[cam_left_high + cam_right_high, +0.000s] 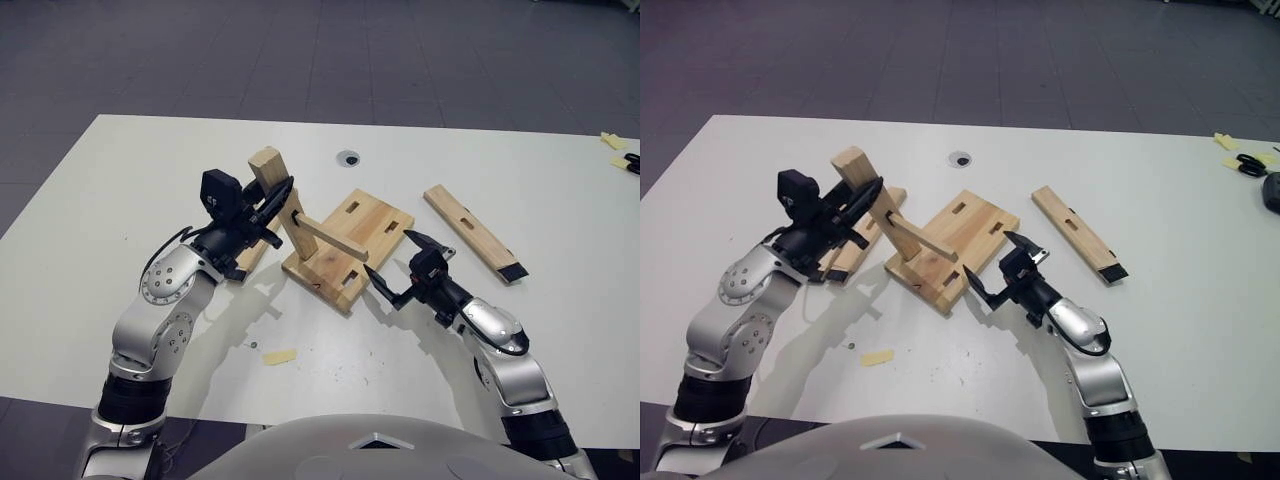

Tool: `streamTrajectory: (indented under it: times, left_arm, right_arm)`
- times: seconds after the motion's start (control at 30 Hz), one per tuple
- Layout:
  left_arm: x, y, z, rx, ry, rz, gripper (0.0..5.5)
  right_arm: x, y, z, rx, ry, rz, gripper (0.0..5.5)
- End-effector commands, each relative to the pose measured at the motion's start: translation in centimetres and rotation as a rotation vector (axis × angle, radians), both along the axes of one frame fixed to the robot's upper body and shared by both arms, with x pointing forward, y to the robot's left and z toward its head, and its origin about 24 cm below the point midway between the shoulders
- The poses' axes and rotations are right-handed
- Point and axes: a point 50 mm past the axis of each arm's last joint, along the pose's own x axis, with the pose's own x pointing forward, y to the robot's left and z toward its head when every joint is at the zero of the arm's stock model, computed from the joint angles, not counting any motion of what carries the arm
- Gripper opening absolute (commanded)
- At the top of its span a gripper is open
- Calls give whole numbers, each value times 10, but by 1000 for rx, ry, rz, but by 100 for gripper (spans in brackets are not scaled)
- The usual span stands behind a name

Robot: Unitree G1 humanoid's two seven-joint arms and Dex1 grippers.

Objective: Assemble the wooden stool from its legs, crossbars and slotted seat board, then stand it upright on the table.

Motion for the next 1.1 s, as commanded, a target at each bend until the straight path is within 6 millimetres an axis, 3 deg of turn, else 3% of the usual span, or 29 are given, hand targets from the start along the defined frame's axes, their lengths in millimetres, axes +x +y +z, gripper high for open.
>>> streamTrajectory:
  times: [0.03,0.27,0.43,0.53,0.67,0.77,0.83,0.87,0.9,0.97,1.03,1.1]
  left_arm:
    - [5,1,11,-56,-19,59,204]
    - [12,-5,53,-277,-127,49,316]
    - [17,-4,80,-294,-188,23,393]
    - [25,2,120,-260,-316,14,448]
    - [26,-5,180,-269,-491,-95,511]
    - [30,-12,200,-249,-530,-164,537]
    - [37,-15,194,-226,-483,-197,537]
    - [43,-17,180,-207,-422,-218,537]
    - [49,-18,158,-171,-346,-241,537]
    - [59,-15,88,-95,-111,-241,537]
    - [51,-10,31,-36,61,-238,537]
    - [43,-13,14,-45,104,-263,537]
  right_arm:
    - [2,-1,3,2,-4,-3,540]
    - [1,0,-1,0,5,-5,540]
    - [1,1,-2,3,9,-7,540]
    - [1,1,-3,3,11,-9,540]
    - [1,3,-4,5,10,-6,540]
    - [2,4,-5,6,8,-3,540]
    - [3,5,-4,6,4,2,540]
    - [4,5,-4,5,1,3,540]
    - [4,6,-4,7,-2,1,540]
    - [5,7,-3,12,-7,0,540]
    - [5,9,-3,16,-7,12,540]
    - [3,9,-4,18,-1,13,540]
